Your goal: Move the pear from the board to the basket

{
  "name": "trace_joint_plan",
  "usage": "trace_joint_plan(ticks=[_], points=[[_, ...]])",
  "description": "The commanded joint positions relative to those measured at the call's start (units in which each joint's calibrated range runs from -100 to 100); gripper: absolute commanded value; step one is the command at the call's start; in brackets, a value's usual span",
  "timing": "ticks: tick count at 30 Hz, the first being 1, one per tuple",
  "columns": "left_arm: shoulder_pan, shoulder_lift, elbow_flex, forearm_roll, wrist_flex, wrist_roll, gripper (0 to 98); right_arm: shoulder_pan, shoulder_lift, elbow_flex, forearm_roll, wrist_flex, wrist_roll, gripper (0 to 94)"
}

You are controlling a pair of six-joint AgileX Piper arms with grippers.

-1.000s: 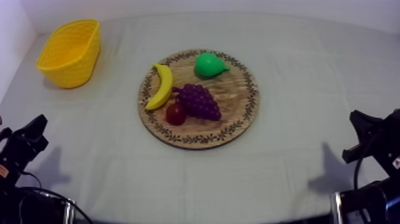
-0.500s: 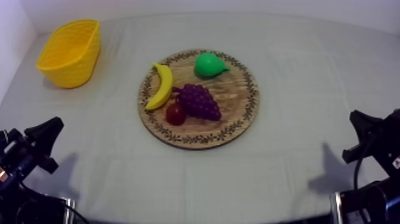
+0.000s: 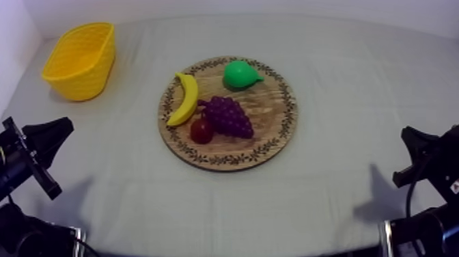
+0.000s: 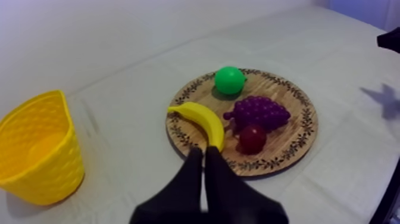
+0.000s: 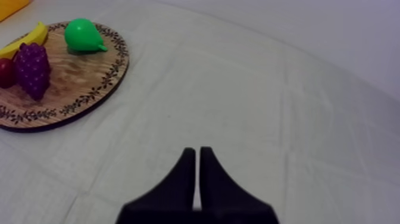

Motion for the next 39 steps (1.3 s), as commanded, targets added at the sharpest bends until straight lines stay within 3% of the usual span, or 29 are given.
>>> trace_joint_plan(ticks=[1,11,19,25,30,39], points=[[0.32,5.68,-3.07,0.07,0.12,1.57,0.0,-0.03,-0.04,0.0,-0.01,0.01,-0.01,0.4],[3.38,24.96,-16.72,-0.54,1.81,6.77,0.0,-0.03,-0.04,0.0,-0.01,0.01,-0.01,0.4],[5.74,40.04,-28.24,-6.53,4.07,15.43,0.0,-0.03,-0.04,0.0,-0.01,0.01,-0.01,0.4],[6.09,49.65,-35.45,-7.72,5.7,19.83,1.4,-0.03,-0.04,0.0,-0.01,0.01,-0.01,0.4],[6.13,58.66,-45.2,-9.15,12.25,22.11,3.4,-0.03,-0.04,0.0,-0.01,0.01,-0.01,0.4],[6.14,76.36,-69.48,-10.25,28.69,22.39,2.7,-0.03,-0.04,0.0,-0.01,0.01,-0.01,0.4]])
